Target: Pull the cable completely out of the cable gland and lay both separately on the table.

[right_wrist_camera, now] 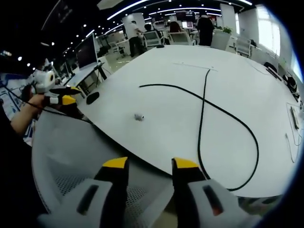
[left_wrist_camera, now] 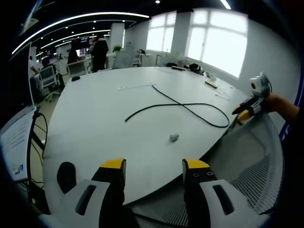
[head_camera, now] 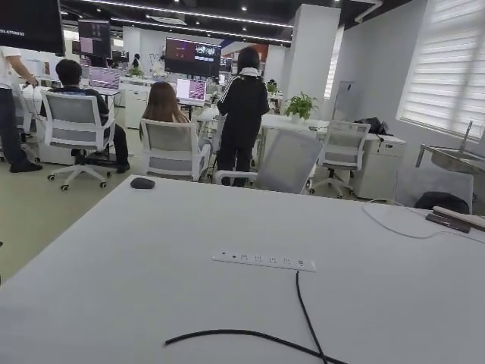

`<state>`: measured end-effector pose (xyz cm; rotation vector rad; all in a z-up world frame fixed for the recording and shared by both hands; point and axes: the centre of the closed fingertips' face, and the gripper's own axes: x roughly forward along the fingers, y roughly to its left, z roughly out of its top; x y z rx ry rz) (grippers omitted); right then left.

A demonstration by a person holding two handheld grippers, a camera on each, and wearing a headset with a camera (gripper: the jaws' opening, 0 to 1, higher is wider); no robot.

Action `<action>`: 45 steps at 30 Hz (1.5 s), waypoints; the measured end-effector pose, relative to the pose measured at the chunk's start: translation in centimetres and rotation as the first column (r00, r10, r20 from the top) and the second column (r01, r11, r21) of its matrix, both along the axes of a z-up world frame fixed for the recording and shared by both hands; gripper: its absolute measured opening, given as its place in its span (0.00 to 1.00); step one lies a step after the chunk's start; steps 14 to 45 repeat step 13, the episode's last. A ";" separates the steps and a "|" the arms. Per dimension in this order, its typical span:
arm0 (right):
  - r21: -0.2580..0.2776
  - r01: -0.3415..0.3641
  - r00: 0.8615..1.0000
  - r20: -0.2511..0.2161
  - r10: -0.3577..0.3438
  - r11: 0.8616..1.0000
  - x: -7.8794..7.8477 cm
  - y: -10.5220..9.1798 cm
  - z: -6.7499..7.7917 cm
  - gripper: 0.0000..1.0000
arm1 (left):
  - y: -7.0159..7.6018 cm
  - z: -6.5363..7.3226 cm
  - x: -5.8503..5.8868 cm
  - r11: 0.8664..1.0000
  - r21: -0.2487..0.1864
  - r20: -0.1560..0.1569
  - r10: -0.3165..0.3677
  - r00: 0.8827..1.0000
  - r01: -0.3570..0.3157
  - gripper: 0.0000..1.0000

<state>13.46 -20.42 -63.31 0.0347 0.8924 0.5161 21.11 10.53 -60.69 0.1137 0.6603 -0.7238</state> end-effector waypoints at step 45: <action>0.004 -0.009 1.000 -0.016 0.009 1.000 -0.3 0.5 -0.5 0.37 | -0.3 0.3 -0.4 1.000 -0.023 -0.002 0.002 1.000 -0.002 0.50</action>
